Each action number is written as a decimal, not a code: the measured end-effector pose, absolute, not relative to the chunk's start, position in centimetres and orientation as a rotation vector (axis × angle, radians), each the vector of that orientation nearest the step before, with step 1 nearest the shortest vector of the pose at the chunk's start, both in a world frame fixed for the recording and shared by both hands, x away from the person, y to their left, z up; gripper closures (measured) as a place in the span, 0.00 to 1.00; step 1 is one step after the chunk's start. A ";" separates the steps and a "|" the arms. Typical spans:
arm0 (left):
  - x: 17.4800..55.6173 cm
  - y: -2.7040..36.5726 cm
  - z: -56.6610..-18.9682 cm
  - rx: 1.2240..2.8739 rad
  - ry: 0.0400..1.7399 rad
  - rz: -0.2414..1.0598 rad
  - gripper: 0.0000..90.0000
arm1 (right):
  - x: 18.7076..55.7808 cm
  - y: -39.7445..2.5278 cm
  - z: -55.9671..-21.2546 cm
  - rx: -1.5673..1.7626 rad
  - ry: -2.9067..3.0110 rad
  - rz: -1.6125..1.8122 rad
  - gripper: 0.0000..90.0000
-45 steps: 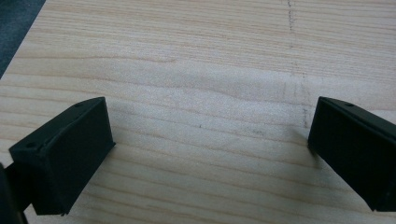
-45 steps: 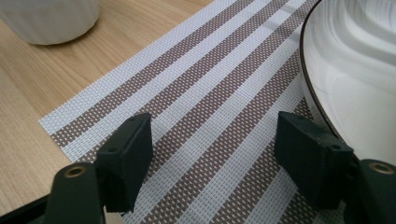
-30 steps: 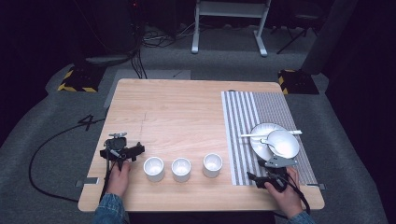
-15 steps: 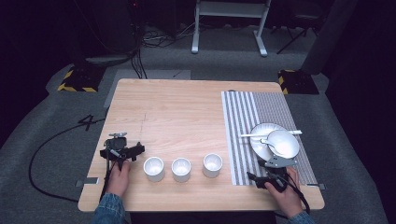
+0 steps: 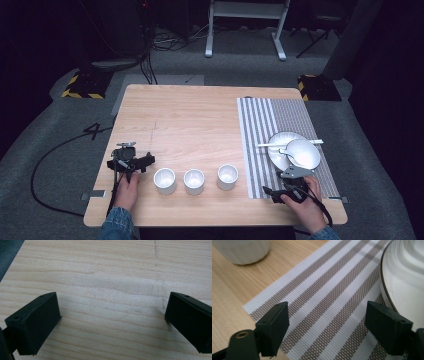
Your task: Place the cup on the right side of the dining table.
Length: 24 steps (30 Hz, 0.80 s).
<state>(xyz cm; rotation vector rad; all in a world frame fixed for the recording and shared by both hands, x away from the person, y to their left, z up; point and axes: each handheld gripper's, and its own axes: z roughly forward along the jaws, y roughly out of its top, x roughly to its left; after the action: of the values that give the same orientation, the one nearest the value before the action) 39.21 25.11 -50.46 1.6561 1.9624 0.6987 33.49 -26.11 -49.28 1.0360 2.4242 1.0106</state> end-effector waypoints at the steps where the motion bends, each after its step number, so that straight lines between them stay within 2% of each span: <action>1: 39.2 25.1 -50.5 1.656 1.962 0.699 0.00 | 33.3 -25.8 -48.5 1.011 2.424 1.010 0.23; 13: 39.2 25.0 -50.5 1.649 1.969 0.702 0.00 | 33.6 -23.3 -43.9 0.881 2.506 0.994 0.23; 24: 39.2 25.0 -50.5 1.645 1.971 0.703 0.00 | 34.8 -20.9 -42.3 0.815 2.543 1.013 0.22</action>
<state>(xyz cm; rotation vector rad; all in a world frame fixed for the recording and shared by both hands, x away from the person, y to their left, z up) 39.18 24.98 -50.48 1.6453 1.9713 0.7026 34.83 -20.90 -42.31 0.8153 2.5426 1.0133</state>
